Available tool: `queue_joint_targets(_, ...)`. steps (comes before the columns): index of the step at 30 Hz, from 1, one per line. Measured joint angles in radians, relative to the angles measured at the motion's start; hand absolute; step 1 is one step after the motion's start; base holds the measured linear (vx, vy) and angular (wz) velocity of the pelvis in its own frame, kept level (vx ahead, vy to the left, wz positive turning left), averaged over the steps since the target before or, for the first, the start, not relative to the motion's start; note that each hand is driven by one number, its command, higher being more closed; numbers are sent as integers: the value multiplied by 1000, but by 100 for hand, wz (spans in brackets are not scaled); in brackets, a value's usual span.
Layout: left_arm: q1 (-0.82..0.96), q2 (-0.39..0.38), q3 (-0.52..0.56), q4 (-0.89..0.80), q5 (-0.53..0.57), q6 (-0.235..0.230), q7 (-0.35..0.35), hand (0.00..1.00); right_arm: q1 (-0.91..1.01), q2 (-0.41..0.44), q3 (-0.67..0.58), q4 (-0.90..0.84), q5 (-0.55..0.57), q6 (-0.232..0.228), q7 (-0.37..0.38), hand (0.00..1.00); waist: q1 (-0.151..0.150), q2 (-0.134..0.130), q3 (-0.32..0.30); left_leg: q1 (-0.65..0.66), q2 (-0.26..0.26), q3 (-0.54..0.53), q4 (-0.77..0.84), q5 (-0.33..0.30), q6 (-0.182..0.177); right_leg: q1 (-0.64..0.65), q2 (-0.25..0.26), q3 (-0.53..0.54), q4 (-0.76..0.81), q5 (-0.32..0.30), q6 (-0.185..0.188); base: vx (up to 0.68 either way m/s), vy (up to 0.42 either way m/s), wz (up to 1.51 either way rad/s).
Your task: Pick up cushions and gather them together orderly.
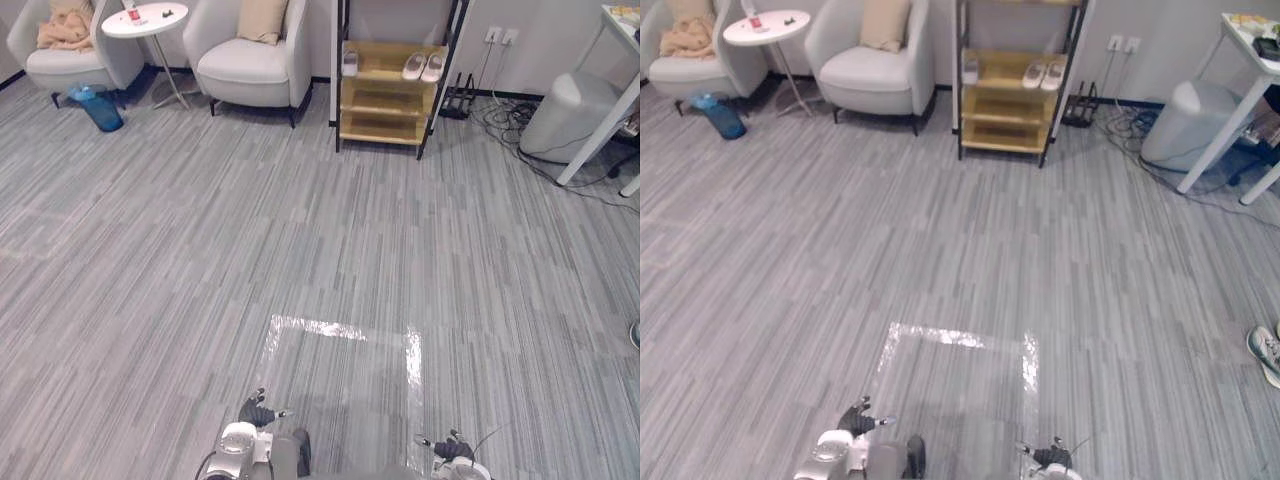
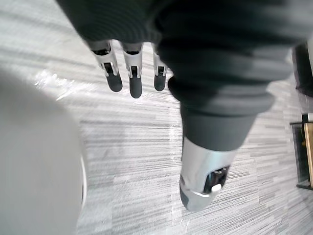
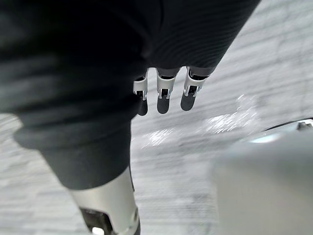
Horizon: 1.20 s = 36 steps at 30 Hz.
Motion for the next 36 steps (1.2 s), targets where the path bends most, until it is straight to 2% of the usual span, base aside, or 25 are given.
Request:
queue_joint_targets(3, 1, -1, -10, 0, -1, 0, 0, 0, -21, -2, -1, -6, 0, -4, 0, 0, -6, 12, 7, 40, 38, -2, -19, -2, -3, -90, 28, -70, -231, 19, -5, 255, -82, 14)
queue_joint_targets(4, 6, 2, -11, 0, -1, -1, 0, 0, -24, -3, 0, -6, 0, -7, 0, 0, -9, 10, 7, 50, 48, -3, -22, -10, -18, -100, 39, -64, -368, 93, -4, 337, -161, 34)
queue_joint_targets(5, 10, 11, -11, 10, -1, -2, -1, 0, -20, -11, -4, 2, 2, -8, 1, 0, -18, -2, 9, 68, 43, -30, -19, -50, -75, -99, 53, -36, -457, 259, -45, 342, -183, 23)
queue_joint_targets(8, 12, -10, -7, 29, 0, -1, -1, 0, -20, -43, -4, 11, 1, -7, 0, 0, -14, 36, -2, 78, 92, -29, 10, -56, -83, -77, 89, -51, -465, 217, -60, 303, -193, -1)
queue_joint_targets(9, 8, -13, -6, 31, 1, -2, -2, 0, -17, -45, -7, 15, 1, -7, -1, 0, -19, 39, -1, 62, 100, -30, 47, -58, -86, -64, 93, -61, -472, 209, -65, 243, -206, 23)
queue_joint_targets(10, 0, -21, 9, 34, 2, -2, -2, 0, -5, -44, -15, 18, 4, -7, -4, 0, -23, 42, 4, 25, 116, -33, 147, -62, -93, -34, 98, -75, -488, 199, -69, 216, -195, 36)
queue_joint_targets(12, 0, -47, 62, -1, 1, -1, -2, 0, 22, -42, -20, -9, 3, -6, -9, 0, -22, 42, 9, -85, 171, -36, 443, -50, -117, 45, 116, -100, -518, 179, -83, 206, -132, 27)
queue_joint_targets(13, 10, -54, 71, -23, 2, -2, -2, 0, 31, -42, -19, -13, 3, -7, -11, 0, -15, 44, 10, -128, 198, -32, 561, -55, -113, 78, 123, -107, -523, 165, -91, 196, -39, 5)
queue_joint_targets(15, 11, -64, 69, -34, 2, -2, -2, 0, 31, -37, -19, -13, 3, -6, -14, 0, -15, 46, 10, -178, 208, -9, 607, -71, -93, 123, 123, -104, -539, 151, -83, 181, -11, -8)
queue_joint_targets(16, 11, -68, 69, -47, 2, -2, -2, 0, 27, -32, -19, -14, 3, -5, -13, 0, -14, 46, 10, -200, 205, -2, 561, -77, -96, 132, 120, -93, -549, 150, -80, 174, 73, -28)
queue_joint_targets(18, 10, -73, 70, -49, 2, -2, -2, 0, 21, -16, -18, -37, 3, -1, -13, 0, -10, 45, 11, -218, 167, -35, 382, -77, -96, 136, 103, -68, -549, 146, -65, 183, 120, -31)
queue_joint_targets(19, 9, -77, 68, -49, 1, -2, -2, 0, 25, -11, -18, -46, 3, 1, -13, 0, -7, 44, 9, -211, 130, -85, 250, -53, -103, 132, 93, -57, -542, 139, -49, 186, 153, -23)
queue_joint_targets(20, 11, -83, 64, -47, 1, -3, -1, 0, 28, -20, -25, -44, 4, 1, -14, 0, -4, 55, 4, -194, 108, -137, 127, 39, -126, 125, 98, -40, -532, 130, -31, 202, 186, -27)
queue_joint_targets(22, 3, -67, 58, -33, 1, -3, -1, 0, 24, -2, -24, -24, 2, 6, -17, 0, -2, 21, -6, -155, 67, -124, 83, 59, -108, 143, 66, -6, -563, 131, -2, 209, 186, -17)
queue_joint_targets(24, 2, -54, 58, -22, 1, -2, -1, 0, 35, 16, -24, -25, 1, 8, -17, 0, -3, -8, -20, -136, 41, -115, 47, 65, -97, 165, 41, -10, -593, 140, 13, 196, 143, 4)
queue_joint_targets(26, 8, -49, 57, -21, 1, -2, -1, 0, 46, 28, -24, -25, 1, 11, -17, 0, -2, -28, -33, -100, 9, -115, -11, 80, -75, 184, 14, -14, -621, 143, 26, 170, 117, 9)
queue_joint_targets(31, 11, -47, 48, -5, 1, -3, -2, 0, 52, 32, -34, -23, 0, 12, -14, 0, -3, -25, -43, -47, -32, -129, -90, 105, -49, 227, -19, -31, -661, 144, 40, 101, 59, 13)
queue_joint_targets(36, 11, -36, 28, 0, 1, -5, -2, 0, 47, 32, -41, -2, 0, 11, -9, 0, -2, -30, -45, -17, -38, -148, -149, 135, -49, 244, -16, -38, -680, 146, 42, 32, 0, 9)
